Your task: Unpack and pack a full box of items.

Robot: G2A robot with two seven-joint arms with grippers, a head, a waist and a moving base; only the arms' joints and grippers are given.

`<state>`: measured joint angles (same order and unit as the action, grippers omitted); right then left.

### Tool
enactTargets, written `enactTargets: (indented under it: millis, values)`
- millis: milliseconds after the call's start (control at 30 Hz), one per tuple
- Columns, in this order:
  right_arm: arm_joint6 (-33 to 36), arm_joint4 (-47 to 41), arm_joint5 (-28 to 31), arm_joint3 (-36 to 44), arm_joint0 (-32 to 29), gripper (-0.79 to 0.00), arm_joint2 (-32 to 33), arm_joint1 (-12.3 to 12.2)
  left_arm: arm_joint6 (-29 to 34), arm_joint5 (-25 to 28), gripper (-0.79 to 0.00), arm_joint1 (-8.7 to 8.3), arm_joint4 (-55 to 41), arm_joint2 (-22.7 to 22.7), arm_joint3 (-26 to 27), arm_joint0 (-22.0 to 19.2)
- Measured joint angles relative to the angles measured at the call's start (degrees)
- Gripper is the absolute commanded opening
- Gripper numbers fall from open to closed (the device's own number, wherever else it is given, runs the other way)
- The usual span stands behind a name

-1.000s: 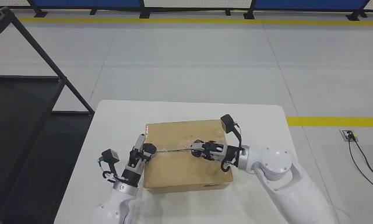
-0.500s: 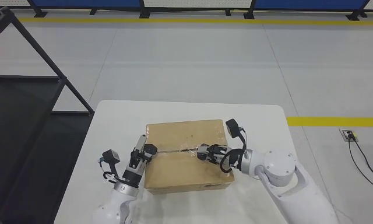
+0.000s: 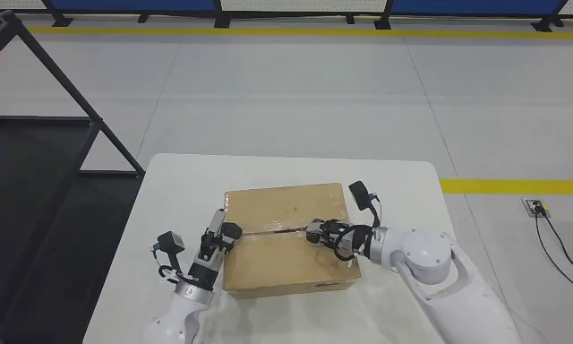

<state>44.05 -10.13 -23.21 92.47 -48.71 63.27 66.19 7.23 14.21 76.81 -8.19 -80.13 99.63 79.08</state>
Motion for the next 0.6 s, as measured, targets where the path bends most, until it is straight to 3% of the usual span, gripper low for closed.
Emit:
enactTargets:
  millis: [67,400,600]
  values:
    - [0.4,0.5,-0.6,0.1,0.1,-0.785,0.0,-0.1,0.0,0.1,0.0,0.01,0.0,0.0,0.0,0.0]
    - [0.3,1.4,-1.9,0.0,0.7,-0.563,0.1,-0.2,-0.1,0.4,0.0,0.05,-0.1,-0.2,0.3,0.4]
    - [0.4,1.7,-2.2,0.4,0.6,-0.551,0.5,-0.3,-0.2,0.4,0.0,0.08,-0.2,-0.2,0.3,0.4]
